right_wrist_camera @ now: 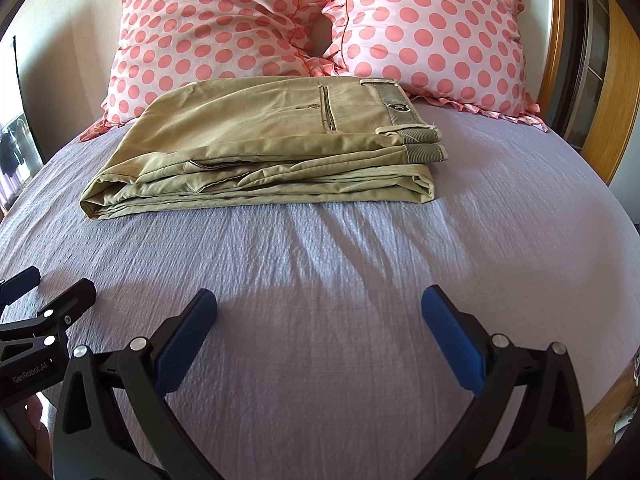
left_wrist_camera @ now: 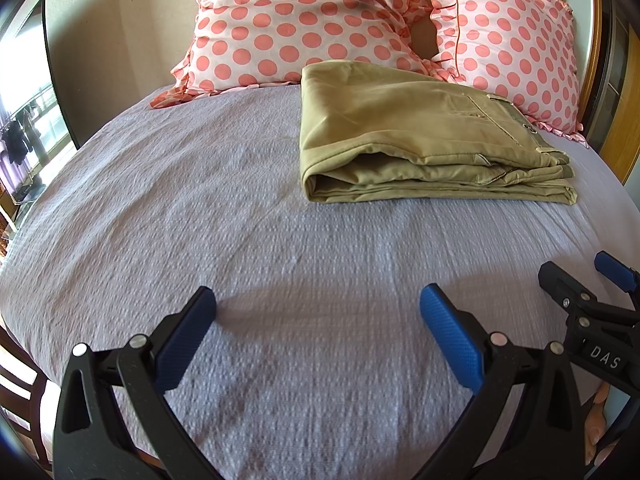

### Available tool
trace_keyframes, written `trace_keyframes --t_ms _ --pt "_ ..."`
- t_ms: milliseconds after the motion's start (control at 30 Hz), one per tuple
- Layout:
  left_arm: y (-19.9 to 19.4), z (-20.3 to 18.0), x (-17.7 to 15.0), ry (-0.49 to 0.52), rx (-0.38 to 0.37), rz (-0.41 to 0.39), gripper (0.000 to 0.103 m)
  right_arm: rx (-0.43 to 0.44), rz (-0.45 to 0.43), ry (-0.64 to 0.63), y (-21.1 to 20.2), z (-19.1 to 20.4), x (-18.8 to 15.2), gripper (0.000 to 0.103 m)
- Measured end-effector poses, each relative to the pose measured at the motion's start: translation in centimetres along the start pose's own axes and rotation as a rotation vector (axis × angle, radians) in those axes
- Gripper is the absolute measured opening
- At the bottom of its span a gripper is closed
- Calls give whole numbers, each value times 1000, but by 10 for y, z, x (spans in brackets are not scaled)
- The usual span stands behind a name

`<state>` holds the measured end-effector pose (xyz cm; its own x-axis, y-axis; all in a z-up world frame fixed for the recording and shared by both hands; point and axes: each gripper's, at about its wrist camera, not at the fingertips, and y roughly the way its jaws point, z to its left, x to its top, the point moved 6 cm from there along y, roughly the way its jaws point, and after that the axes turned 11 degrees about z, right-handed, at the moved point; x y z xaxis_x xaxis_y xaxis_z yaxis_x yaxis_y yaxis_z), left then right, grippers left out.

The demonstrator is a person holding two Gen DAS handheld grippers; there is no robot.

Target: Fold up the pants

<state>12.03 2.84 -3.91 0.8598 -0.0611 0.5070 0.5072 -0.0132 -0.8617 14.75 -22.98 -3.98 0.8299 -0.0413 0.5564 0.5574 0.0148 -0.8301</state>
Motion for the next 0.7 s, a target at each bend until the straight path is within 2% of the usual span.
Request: trace_keyframes --t_ms 700 --pt "0 -3 -1 0 -2 -8 101 0 0 0 0 0 0 102"
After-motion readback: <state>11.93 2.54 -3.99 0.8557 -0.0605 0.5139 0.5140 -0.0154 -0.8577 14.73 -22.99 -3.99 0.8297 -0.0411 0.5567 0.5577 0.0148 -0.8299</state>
